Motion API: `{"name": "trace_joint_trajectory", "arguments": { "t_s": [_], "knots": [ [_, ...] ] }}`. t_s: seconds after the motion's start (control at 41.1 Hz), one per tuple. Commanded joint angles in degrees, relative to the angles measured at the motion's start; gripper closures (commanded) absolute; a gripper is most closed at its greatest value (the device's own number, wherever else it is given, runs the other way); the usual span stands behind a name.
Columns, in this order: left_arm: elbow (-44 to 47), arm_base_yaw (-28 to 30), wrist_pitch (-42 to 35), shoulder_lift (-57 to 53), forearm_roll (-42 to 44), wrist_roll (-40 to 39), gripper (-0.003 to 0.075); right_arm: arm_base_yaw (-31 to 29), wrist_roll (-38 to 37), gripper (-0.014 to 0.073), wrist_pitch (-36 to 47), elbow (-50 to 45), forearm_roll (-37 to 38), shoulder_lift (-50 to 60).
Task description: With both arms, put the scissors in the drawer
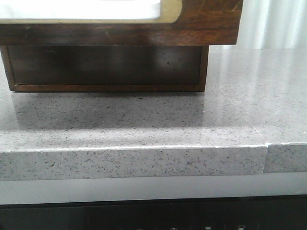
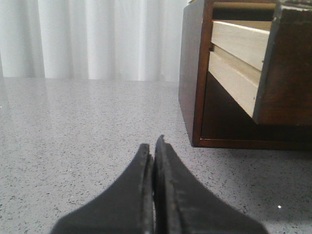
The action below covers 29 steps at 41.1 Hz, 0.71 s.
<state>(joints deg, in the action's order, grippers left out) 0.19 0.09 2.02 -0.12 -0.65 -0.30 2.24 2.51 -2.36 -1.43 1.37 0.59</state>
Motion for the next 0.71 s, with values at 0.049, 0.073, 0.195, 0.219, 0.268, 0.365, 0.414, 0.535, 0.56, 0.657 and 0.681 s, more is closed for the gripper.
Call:
{"name": "trace_joint_trajectory", "arguments": {
  "t_s": [0.049, 0.073, 0.195, 0.219, 0.268, 0.365, 0.414, 0.535, 0.56, 0.657, 0.681],
  "knots": [
    [1.5, 0.0, -5.1, -1.2, 0.1, -0.5, 0.0741, -0.3, -1.1, 0.0710, 6.0, -0.1, -0.2, 1.0],
    [1.5, 0.0, -5.1, -1.2, 0.1, -0.5, 0.0741, -0.3, -1.2, 0.0710, 5.9, -0.1, -0.2, 1.0],
    [1.5, 0.0, -5.1, -1.2, 0.1, -0.5, 0.0741, -0.6, -3.6, 0.0710, 6.0, -0.1, -0.7, 1.0],
    [1.5, 0.0, -5.1, -1.2, 0.1, -0.5, 0.0741, -0.6, -4.1, 0.0710, 6.0, -0.1, -0.7, 1.0],
    [1.5, 0.0, -5.1, -1.2, 0.1, -0.5, 0.0741, -0.7, -4.2, 0.0710, 5.9, -0.1, -0.7, 1.0],
    [1.5, 0.0, -5.1, -1.2, 0.1, -0.5, 0.0741, -0.7, -4.2, 0.0710, 5.7, -0.1, -0.7, 1.0],
    [1.5, 0.0, -5.1, -1.2, 0.1, -0.5, 0.0741, -0.7, -4.2, 0.0710, 5.4, -0.1, -0.7, 1.0],
    [1.5, 0.0, -5.1, -1.2, 0.1, -0.5, 0.0741, -0.7, -4.2, 0.0710, 4.9, -0.1, -0.7, 1.0],
    [1.5, 0.0, -5.1, -1.2, 0.1, -0.5, 0.0741, -0.7, -4.2, 0.0710, 4.9, -0.1, -0.7, 1.0],
    [1.5, 0.0, -5.1, -1.2, 0.1, -0.5, 0.0741, -0.7, -4.2, 0.0710, 4.9, -0.1, -0.7, 1.0],
    [1.5, 0.0, -5.1, -1.2, 0.1, -0.5, 0.0741, -0.7, -4.2, 0.0710, 4.9, -0.1, -0.7, 1.0]
  ]
}}
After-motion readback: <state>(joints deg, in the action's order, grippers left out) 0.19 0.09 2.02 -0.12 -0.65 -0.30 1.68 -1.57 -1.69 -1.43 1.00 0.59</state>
